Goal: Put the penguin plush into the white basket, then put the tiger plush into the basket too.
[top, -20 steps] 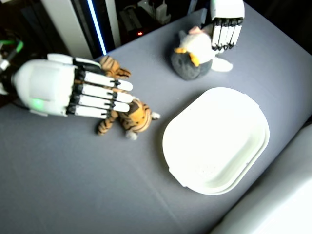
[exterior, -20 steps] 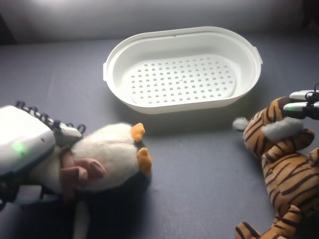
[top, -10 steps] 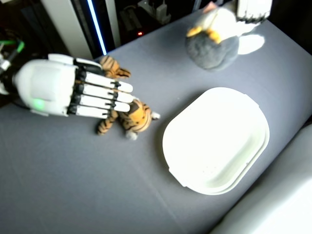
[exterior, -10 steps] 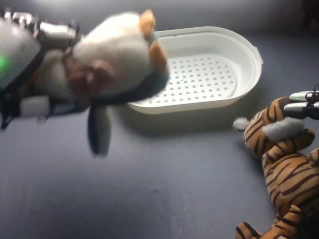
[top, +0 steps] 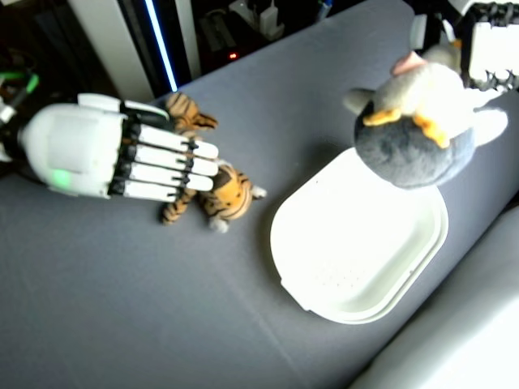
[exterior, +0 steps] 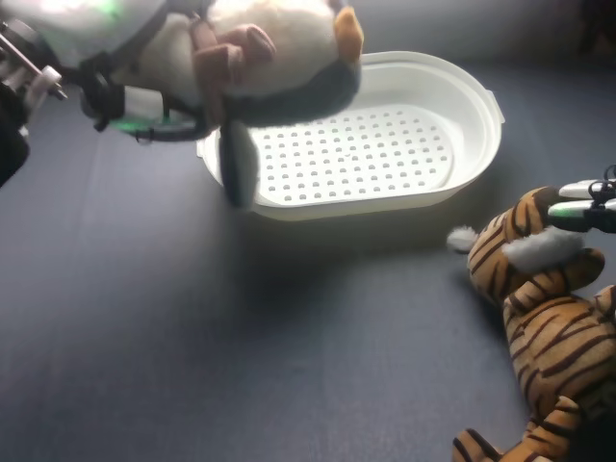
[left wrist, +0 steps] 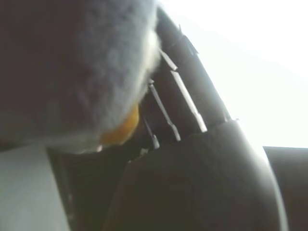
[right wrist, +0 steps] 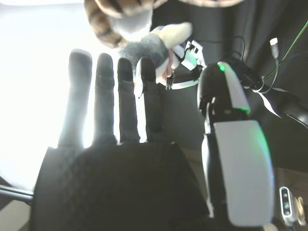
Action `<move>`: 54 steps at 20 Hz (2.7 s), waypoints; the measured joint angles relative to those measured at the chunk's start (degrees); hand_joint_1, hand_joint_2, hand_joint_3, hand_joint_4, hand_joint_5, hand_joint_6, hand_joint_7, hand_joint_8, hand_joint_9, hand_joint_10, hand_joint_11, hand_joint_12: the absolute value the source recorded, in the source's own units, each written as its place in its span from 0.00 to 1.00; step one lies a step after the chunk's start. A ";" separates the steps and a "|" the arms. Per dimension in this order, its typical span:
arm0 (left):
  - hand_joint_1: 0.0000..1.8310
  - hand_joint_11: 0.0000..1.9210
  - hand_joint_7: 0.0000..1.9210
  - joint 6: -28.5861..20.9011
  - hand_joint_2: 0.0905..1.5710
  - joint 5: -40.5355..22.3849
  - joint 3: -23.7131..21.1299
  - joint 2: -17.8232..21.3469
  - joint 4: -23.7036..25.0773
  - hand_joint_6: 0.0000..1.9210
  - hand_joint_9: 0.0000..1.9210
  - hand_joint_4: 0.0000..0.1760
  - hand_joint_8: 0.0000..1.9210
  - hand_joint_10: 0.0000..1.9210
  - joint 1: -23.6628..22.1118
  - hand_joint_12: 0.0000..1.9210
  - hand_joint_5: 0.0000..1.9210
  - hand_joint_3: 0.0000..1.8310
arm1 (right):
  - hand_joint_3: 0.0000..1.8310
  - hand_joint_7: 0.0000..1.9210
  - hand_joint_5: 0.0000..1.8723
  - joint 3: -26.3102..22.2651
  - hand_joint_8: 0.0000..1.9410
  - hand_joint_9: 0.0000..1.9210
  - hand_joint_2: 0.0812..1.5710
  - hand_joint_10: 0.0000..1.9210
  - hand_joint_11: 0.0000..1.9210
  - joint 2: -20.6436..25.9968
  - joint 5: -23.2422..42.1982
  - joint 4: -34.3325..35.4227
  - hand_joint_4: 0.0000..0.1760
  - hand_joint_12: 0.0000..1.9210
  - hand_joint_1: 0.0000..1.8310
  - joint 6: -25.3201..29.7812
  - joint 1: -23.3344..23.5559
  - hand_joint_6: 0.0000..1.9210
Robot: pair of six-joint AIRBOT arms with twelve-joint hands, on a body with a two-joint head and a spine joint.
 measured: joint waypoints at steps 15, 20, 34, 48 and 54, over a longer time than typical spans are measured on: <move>0.46 0.00 0.09 -7.82 0.51 -22.80 -13.81 10.82 4.70 0.00 0.07 0.91 0.00 0.00 15.47 0.25 0.03 0.00 | 0.00 0.17 0.22 -3.89 0.00 0.16 0.68 0.00 0.16 4.92 4.46 -7.32 0.74 0.05 0.52 -1.16 0.94 0.00; 0.38 0.00 0.06 -9.27 0.51 -29.83 -18.73 15.41 5.84 0.00 0.06 0.76 0.00 0.00 23.32 0.25 0.02 0.00 | 0.00 0.13 0.17 -4.94 0.00 0.14 0.67 0.00 0.16 5.14 -1.49 -15.21 0.95 0.04 0.53 -0.66 3.06 0.00; 0.39 0.00 0.09 -11.85 0.51 -33.64 -19.56 15.98 4.61 0.00 0.08 0.55 0.00 0.00 27.06 0.18 0.07 0.00 | 0.00 0.34 0.40 2.91 0.77 0.37 0.78 0.79 0.27 -2.78 -21.31 -17.62 0.00 0.61 0.72 -2.29 10.80 0.60; 0.42 0.00 0.08 -12.46 0.52 -35.30 -19.87 15.61 3.58 0.00 0.05 0.65 0.00 0.00 29.14 0.11 0.09 0.00 | 0.00 0.44 0.52 0.35 0.70 0.49 0.73 0.23 0.36 1.09 -3.63 -6.03 0.00 0.52 0.67 -9.33 15.93 0.45; 0.41 0.00 0.09 -12.46 0.53 -35.26 -19.82 14.95 3.45 0.00 0.07 0.46 0.00 0.00 29.14 0.16 0.10 0.00 | 0.00 0.46 0.59 10.34 0.52 0.52 0.68 0.61 0.47 -8.85 -13.20 -5.51 0.00 0.62 0.75 -11.76 32.02 0.38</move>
